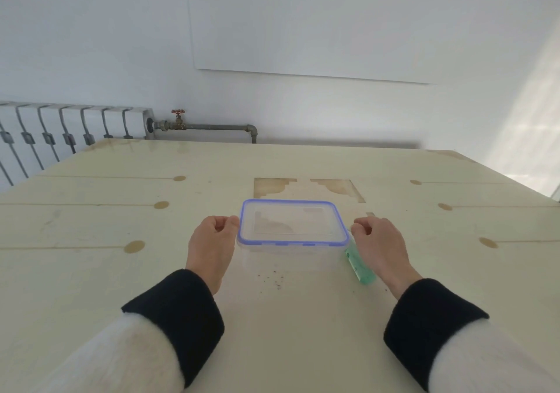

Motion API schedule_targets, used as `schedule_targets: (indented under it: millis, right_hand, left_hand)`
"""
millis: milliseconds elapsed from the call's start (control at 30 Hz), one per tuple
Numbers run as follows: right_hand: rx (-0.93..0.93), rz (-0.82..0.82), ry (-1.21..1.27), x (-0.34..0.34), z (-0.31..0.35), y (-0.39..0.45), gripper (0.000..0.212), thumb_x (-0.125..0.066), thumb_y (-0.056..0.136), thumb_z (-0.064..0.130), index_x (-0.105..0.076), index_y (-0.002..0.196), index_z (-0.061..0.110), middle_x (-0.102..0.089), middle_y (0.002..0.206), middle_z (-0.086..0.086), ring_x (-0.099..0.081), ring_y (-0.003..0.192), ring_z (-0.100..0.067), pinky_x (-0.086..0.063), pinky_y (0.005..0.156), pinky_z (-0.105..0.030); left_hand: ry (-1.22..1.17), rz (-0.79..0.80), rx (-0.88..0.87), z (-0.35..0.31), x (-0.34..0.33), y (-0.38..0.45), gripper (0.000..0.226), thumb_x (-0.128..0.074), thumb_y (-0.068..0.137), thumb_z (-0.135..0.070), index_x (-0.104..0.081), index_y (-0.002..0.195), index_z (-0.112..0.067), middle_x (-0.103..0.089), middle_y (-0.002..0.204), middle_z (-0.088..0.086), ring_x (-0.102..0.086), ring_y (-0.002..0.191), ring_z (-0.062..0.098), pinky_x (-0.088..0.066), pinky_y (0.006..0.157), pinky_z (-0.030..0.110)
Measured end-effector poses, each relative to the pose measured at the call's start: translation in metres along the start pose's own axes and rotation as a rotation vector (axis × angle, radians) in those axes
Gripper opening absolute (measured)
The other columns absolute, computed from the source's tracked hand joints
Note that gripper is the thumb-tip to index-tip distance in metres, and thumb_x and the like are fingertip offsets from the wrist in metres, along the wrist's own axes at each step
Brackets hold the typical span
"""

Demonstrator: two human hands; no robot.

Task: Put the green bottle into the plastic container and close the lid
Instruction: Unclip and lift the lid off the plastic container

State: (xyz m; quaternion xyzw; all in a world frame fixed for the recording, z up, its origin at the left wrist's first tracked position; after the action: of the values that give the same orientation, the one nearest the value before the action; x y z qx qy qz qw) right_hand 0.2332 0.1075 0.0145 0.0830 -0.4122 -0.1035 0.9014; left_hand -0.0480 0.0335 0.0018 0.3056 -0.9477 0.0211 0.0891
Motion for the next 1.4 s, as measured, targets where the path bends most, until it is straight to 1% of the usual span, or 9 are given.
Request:
schedule_targets:
  millis: [100, 200, 333, 400, 500, 700, 1067, 1300, 1400]
  right_hand:
    - [0.012, 0.009, 0.123, -0.002, 0.010, 0.001, 0.035, -0.039, 0.091, 0.019, -0.062, 0.087, -0.006, -0.065, 0.094, -0.019, -0.058, 0.089, -0.035, -0.045, 0.066, -0.037]
    - [-0.028, 0.046, 0.213, -0.004, 0.014, 0.003, 0.039, -0.037, 0.092, 0.024, -0.060, 0.095, -0.007, -0.065, 0.095, -0.022, -0.060, 0.088, -0.037, -0.052, 0.078, -0.050]
    - [-0.104, 0.110, 0.288, -0.009, 0.013, 0.009, 0.040, -0.036, 0.094, 0.027, -0.061, 0.098, -0.005, -0.065, 0.084, -0.015, -0.057, 0.067, -0.022, -0.054, 0.063, -0.038]
    - [-0.151, 0.165, 0.326, -0.012, 0.012, 0.011, 0.041, -0.036, 0.095, 0.029, -0.062, 0.097, -0.003, -0.060, 0.078, -0.008, -0.055, 0.063, -0.018, -0.049, 0.051, -0.027]
    - [-0.193, 0.225, 0.363, -0.017, 0.012, 0.013, 0.041, -0.035, 0.095, 0.030, -0.061, 0.091, -0.001, -0.058, 0.075, -0.005, -0.053, 0.060, -0.017, -0.043, 0.047, -0.023]
    - [-0.250, 0.389, 0.396, -0.019, 0.017, 0.016, 0.032, -0.040, 0.092, 0.022, -0.058, 0.070, 0.008, -0.059, 0.064, -0.004, -0.055, 0.057, -0.017, -0.048, 0.051, -0.025]
    - [-0.300, 0.511, 0.442, -0.016, 0.024, 0.021, 0.025, -0.047, 0.095, 0.011, -0.061, 0.099, -0.009, -0.060, 0.084, -0.016, -0.055, 0.064, -0.023, -0.053, 0.060, -0.030]
    - [-0.374, 0.523, 0.508, -0.018, 0.019, 0.023, 0.018, -0.050, 0.094, 0.010, -0.059, 0.094, -0.006, -0.059, 0.083, -0.017, -0.055, 0.071, -0.025, -0.052, 0.069, -0.034]
    - [-0.398, 0.542, 0.521, -0.019, 0.018, 0.023, 0.017, -0.049, 0.094, 0.009, -0.058, 0.093, -0.005, -0.057, 0.082, -0.016, -0.053, 0.069, -0.024, -0.051, 0.065, -0.032]
  left_hand:
    - [0.001, 0.051, 0.044, 0.003, -0.003, 0.002, 0.025, -0.044, 0.091, -0.033, -0.059, 0.097, -0.014, -0.062, 0.093, 0.001, -0.057, 0.089, 0.020, -0.051, 0.079, 0.036]
    - [0.015, 0.098, 0.086, 0.003, -0.007, 0.005, 0.032, -0.040, 0.093, -0.037, -0.058, 0.098, -0.012, -0.061, 0.094, 0.003, -0.057, 0.091, 0.022, -0.049, 0.073, 0.033]
    - [0.034, 0.139, 0.112, 0.001, -0.009, 0.009, 0.037, -0.039, 0.093, -0.040, -0.058, 0.101, -0.009, -0.062, 0.096, 0.005, -0.057, 0.089, 0.021, -0.048, 0.070, 0.032]
    - [0.029, 0.160, 0.124, 0.001, -0.010, 0.011, 0.039, -0.041, 0.092, -0.040, -0.060, 0.100, -0.007, -0.063, 0.097, 0.007, -0.057, 0.087, 0.022, -0.048, 0.070, 0.032]
    - [0.035, 0.185, 0.154, -0.002, -0.012, 0.013, 0.044, -0.040, 0.092, -0.043, -0.061, 0.097, -0.005, -0.064, 0.093, 0.008, -0.058, 0.083, 0.022, -0.047, 0.066, 0.030]
    - [-0.013, 0.292, 0.256, -0.007, -0.015, 0.017, 0.026, -0.055, 0.087, -0.031, -0.062, 0.087, -0.006, -0.061, 0.080, 0.007, -0.057, 0.075, 0.021, -0.048, 0.064, 0.031]
    - [-0.127, 0.366, 0.344, -0.002, -0.014, 0.029, 0.011, -0.060, 0.084, -0.012, -0.061, 0.087, -0.002, -0.060, 0.081, 0.012, -0.054, 0.069, 0.023, -0.049, 0.064, 0.032]
    - [-0.257, 0.447, 0.487, 0.005, -0.018, 0.031, 0.012, -0.059, 0.084, -0.008, -0.057, 0.094, -0.001, -0.056, 0.076, 0.010, -0.050, 0.064, 0.019, -0.046, 0.061, 0.028]
    - [-0.313, 0.473, 0.529, 0.006, -0.019, 0.030, 0.007, -0.056, 0.085, -0.006, -0.057, 0.090, -0.001, -0.052, 0.072, 0.009, -0.046, 0.062, 0.017, -0.042, 0.060, 0.027]
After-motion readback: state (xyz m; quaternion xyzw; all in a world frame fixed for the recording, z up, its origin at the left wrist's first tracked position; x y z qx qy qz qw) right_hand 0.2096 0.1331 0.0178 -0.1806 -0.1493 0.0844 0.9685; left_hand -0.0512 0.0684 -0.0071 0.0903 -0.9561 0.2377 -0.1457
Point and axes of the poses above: each hand's wrist, its own y-axis towards the middle knuckle, its own x-axis out of the back of the hand, z = x × y, the point moved 6 cm from there along y, towards the middle knuckle
